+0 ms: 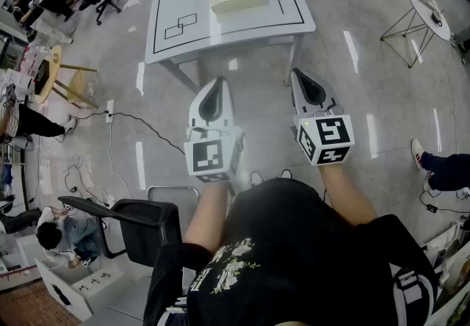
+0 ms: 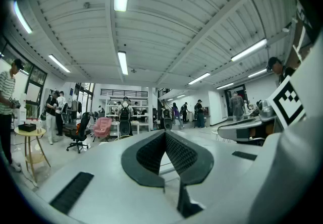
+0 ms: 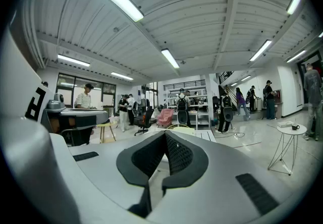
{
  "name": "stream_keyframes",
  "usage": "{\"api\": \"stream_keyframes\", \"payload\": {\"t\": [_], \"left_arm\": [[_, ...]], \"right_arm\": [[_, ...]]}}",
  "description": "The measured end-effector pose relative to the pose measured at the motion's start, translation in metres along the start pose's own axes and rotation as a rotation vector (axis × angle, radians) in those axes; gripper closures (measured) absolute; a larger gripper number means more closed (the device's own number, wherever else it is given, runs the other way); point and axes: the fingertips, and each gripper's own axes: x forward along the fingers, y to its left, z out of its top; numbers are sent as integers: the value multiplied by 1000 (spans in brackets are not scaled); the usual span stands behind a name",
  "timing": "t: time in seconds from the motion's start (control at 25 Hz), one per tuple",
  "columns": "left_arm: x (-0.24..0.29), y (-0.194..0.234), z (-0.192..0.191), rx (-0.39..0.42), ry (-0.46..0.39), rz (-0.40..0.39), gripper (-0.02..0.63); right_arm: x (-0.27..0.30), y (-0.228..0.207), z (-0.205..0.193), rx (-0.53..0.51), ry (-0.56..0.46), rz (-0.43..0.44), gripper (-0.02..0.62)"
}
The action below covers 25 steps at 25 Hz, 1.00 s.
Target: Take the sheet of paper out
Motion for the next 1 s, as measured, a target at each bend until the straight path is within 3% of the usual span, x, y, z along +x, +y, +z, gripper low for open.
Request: {"api": "stream_keyframes", "payload": {"t": [0.4, 1.0], "left_arm": [[0, -7, -2, -2, 2, -4, 606], [-2, -33, -5, 1, 15, 31, 606]], "right_arm": [[-8, 3, 5, 39, -59, 44, 595], [-20, -17, -4, 43, -38, 55, 595]]}}
